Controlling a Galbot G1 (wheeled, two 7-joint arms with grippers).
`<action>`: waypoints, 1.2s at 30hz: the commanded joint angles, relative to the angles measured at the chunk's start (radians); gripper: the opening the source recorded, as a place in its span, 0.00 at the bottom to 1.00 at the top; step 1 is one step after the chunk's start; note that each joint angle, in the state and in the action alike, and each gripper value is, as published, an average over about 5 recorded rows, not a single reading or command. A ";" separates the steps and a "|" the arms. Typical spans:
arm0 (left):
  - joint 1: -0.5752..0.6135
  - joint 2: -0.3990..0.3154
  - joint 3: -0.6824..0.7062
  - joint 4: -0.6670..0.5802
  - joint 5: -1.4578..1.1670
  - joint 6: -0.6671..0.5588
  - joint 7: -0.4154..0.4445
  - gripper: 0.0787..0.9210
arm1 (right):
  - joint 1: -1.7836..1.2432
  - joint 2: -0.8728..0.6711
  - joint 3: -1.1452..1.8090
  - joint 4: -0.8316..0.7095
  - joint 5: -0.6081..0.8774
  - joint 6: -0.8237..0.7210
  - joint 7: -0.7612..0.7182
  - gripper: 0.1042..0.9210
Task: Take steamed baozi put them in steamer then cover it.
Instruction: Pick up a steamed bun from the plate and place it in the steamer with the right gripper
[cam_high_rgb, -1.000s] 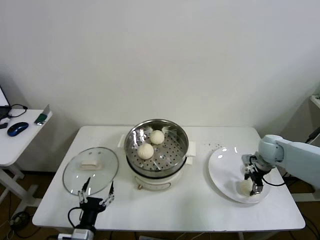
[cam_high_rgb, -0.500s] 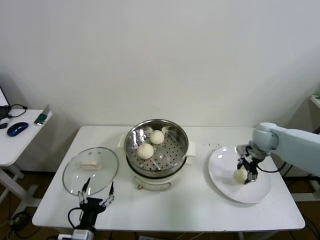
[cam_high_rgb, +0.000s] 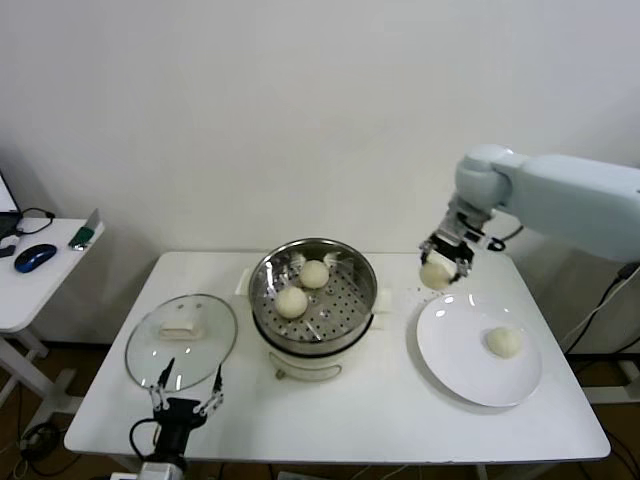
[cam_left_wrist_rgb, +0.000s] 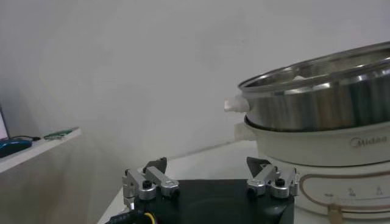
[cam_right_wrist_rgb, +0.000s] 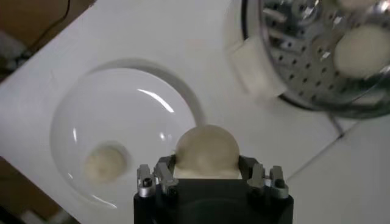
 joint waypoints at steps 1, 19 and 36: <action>0.008 -0.001 -0.003 0.004 -0.003 -0.002 -0.006 0.88 | 0.083 0.269 0.076 0.003 -0.031 0.217 -0.034 0.71; 0.021 0.012 -0.008 -0.003 -0.004 0.000 -0.006 0.88 | -0.202 0.462 0.105 -0.070 -0.137 0.204 -0.048 0.71; 0.017 0.016 -0.018 0.022 -0.022 -0.004 -0.007 0.88 | -0.256 0.483 0.070 -0.063 -0.139 0.187 -0.048 0.71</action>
